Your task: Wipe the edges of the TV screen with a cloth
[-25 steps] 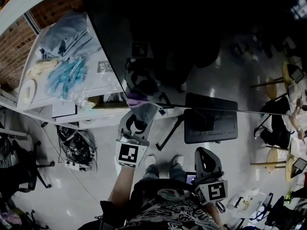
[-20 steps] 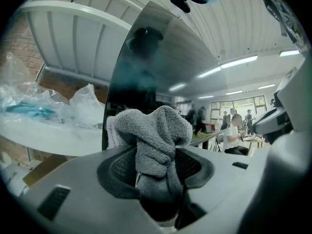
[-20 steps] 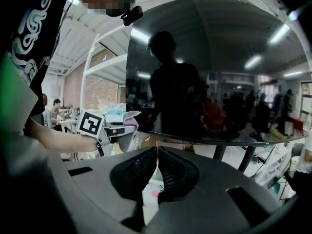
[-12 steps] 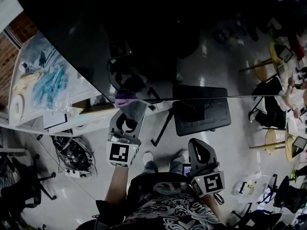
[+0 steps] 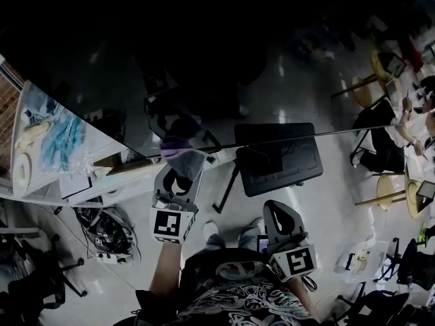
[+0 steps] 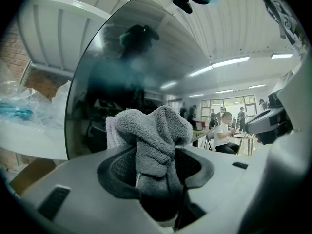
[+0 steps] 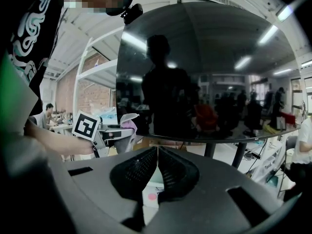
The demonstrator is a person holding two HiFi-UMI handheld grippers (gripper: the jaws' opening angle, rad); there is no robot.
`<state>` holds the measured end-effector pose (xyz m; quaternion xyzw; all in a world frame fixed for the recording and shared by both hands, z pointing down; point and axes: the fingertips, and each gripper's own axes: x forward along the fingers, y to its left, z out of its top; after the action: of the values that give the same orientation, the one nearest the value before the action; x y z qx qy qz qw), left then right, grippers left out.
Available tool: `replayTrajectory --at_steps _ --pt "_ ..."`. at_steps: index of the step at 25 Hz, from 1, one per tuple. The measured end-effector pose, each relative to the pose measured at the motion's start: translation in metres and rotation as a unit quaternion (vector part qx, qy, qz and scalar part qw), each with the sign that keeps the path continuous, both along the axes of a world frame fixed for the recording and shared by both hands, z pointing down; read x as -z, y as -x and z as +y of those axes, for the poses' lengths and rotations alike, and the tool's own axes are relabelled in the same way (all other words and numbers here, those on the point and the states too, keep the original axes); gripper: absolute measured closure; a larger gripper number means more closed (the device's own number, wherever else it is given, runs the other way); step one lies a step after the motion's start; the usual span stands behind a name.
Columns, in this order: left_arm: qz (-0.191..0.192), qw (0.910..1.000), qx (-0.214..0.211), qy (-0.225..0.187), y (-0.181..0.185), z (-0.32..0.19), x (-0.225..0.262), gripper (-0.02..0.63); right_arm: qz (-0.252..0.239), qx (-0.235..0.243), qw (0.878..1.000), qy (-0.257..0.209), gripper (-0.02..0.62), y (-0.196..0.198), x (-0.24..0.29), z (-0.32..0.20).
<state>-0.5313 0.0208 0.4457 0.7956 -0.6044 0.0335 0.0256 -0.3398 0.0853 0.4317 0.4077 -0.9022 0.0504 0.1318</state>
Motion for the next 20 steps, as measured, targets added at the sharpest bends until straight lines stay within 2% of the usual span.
replayTrajectory --at_steps 20 --pt "0.01 0.9988 -0.047 0.004 -0.042 -0.016 0.0 0.408 -0.001 -0.022 1.0 0.0 0.565 -0.028 -0.001 -0.005"
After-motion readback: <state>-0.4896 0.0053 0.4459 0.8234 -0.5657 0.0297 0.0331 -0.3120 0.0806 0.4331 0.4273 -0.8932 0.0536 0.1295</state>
